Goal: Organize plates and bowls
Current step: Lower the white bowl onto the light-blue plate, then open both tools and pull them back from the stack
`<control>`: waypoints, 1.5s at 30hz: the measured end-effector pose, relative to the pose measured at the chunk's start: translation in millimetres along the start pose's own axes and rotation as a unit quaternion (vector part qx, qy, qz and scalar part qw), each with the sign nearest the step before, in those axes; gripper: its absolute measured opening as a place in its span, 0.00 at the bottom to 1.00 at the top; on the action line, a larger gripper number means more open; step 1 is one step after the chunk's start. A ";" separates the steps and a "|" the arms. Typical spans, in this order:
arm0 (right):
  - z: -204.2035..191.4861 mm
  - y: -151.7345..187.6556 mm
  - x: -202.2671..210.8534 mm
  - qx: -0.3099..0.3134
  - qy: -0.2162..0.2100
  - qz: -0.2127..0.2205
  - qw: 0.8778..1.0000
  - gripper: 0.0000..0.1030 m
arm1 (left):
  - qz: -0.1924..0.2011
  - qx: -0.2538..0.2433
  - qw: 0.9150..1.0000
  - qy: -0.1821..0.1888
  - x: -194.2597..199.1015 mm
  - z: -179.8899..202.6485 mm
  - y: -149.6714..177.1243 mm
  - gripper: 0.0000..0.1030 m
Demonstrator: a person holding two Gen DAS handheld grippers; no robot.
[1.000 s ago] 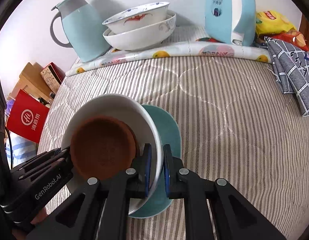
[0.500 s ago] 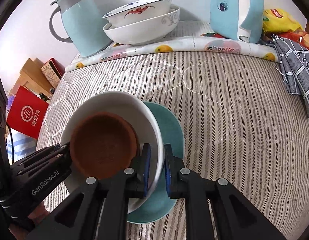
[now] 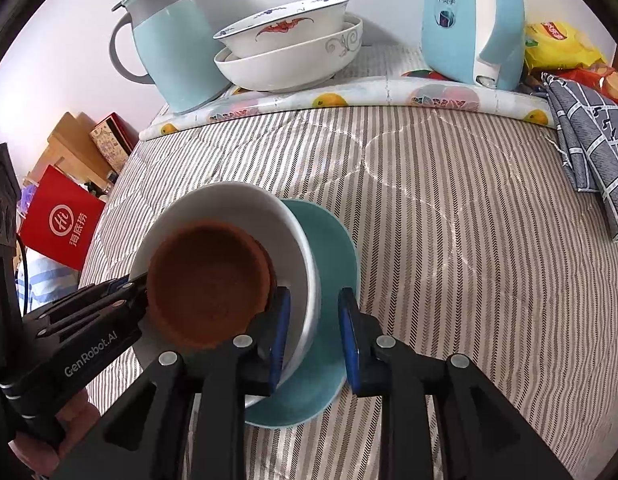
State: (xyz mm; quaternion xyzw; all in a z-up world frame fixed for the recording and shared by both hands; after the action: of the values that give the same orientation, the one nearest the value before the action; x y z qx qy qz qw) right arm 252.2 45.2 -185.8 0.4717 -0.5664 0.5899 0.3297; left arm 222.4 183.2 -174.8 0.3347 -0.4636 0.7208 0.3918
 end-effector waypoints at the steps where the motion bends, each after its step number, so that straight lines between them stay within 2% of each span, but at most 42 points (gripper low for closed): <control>1: 0.1 0.6 2.0 0.001 0.000 0.002 1.000 0.24 | 0.001 0.002 1.000 0.000 1.2 0.1 0.4 0.11; 3: -0.3 1.8 4.9 0.002 0.000 0.006 1.000 0.25 | 0.001 0.004 1.000 0.000 4.4 0.1 1.9 0.12; 6: -0.2 5.2 10.2 0.004 0.004 0.009 1.000 0.28 | 0.010 -0.001 1.000 -0.017 12.7 -0.9 3.9 0.27; 14: 3.7 16.7 33.1 0.002 -0.004 0.025 1.000 0.30 | 0.038 -0.006 0.999 -0.019 43.2 9.3 12.1 0.28; 20: 14.1 30.9 71.0 0.004 0.010 0.061 0.998 0.30 | 0.063 -0.026 0.998 -0.006 70.0 35.7 26.0 0.28; 22: 22.0 37.0 88.0 -0.003 0.016 0.078 0.997 0.31 | 0.071 -0.036 0.997 -0.006 78.9 46.7 31.8 0.33; 23: 25.4 39.2 93.5 -0.005 0.017 0.083 0.996 0.35 | 0.077 -0.040 0.996 -0.005 84.5 53.0 35.1 0.35; 25: 34.6 45.8 110.2 -0.016 0.020 0.099 0.995 0.41 | 0.094 -0.048 0.994 -0.001 96.4 64.1 41.1 0.47; 29: 48.2 61.4 142.8 -0.024 0.030 0.133 0.990 0.46 | 0.126 -0.068 0.990 -0.004 119.5 90.4 56.6 0.53; 33: 60.9 80.1 173.2 -0.024 0.060 0.164 0.984 0.51 | 0.155 -0.087 0.984 -0.028 139.7 111.5 71.7 0.63; 35: 67.2 88.6 186.2 -0.026 0.069 0.178 0.981 0.70 | 0.166 -0.101 0.980 -0.035 148.2 121.3 79.8 0.68; 39: 79.7 107.3 208.9 -0.035 0.082 0.198 0.976 0.71 | 0.179 -0.117 0.976 -0.049 163.3 138.1 96.2 0.75; 45: 93.5 131.0 230.6 -0.048 0.088 0.207 0.973 0.72 | 0.186 -0.119 0.975 -0.040 176.8 154.0 120.0 0.76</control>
State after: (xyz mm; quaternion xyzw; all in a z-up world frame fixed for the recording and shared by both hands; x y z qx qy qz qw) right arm 70.5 -98.4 -26.2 0.2744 -0.6481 0.6564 0.2716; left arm 52.8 53.3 -20.7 0.2221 -0.6151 0.7069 0.2695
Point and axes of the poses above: each gripper's, at about its wrist camera, not at the fingertips, and x roughly against the way its jaws point, z to its right, y to its underside, the point moved 7 cm from there along -x, roughly the way its jaws point, and after that the axes turned 9 degrees about y, right-handed, at the moved point
